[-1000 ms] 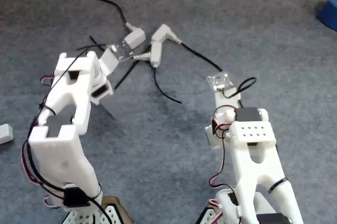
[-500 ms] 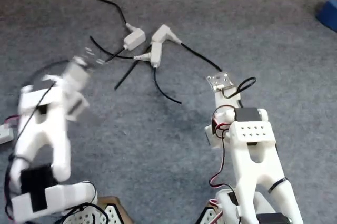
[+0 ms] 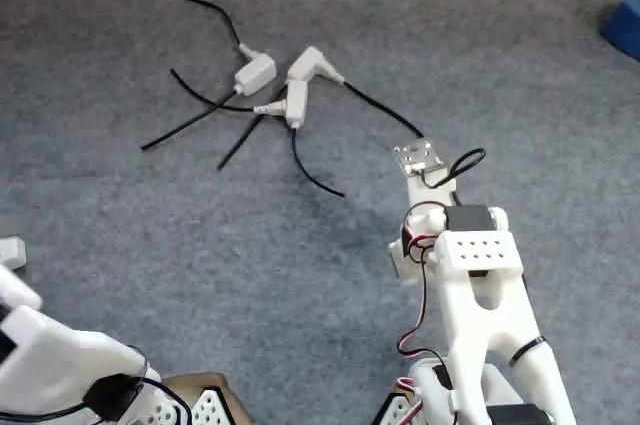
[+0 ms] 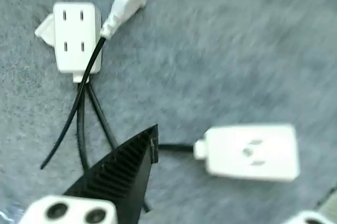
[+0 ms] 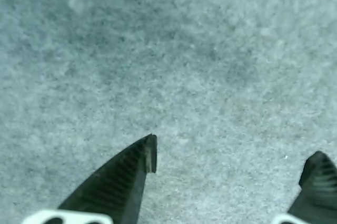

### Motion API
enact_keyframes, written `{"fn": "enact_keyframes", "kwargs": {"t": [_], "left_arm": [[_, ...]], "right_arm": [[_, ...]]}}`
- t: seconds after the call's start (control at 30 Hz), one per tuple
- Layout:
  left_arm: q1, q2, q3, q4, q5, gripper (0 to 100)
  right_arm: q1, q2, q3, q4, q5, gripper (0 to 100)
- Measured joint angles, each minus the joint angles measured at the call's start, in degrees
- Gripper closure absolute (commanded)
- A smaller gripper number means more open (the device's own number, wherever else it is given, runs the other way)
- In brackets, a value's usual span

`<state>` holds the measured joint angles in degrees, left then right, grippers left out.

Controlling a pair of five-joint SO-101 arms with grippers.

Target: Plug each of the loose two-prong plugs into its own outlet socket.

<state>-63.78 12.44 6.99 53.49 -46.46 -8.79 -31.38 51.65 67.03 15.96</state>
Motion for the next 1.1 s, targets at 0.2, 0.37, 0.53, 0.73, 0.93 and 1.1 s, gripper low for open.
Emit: {"fn": "enact_keyframes", "kwargs": {"t": [0.2,0.37,0.53,0.73,0.93,1.1], "left_arm": [[-2.4,13.5,-18.5,11.4,-23.2,50],[-2.4,25.9,-39.4,15.9,-32.9,50],[-0.4,33.7,-61.2,31.9,-33.8,50],[5.6,41.1,-78.7,44.6,-33.8,50],[6.0,46.1,-81.0,46.3,-33.8,50],[0.4,49.0,-81.0,46.5,-33.8,50]], "right_arm": [[0.0,0.0,0.4,0.0,0.0,59.5],[0.0,0.0,0.4,0.0,0.0,59.5],[0.0,0.0,0.4,0.0,0.0,59.5],[0.0,0.0,0.4,0.0,0.0,59.5],[-0.2,0.0,0.4,0.0,0.0,59.5],[-0.3,0.0,0.4,0.0,0.0,59.5]]}}
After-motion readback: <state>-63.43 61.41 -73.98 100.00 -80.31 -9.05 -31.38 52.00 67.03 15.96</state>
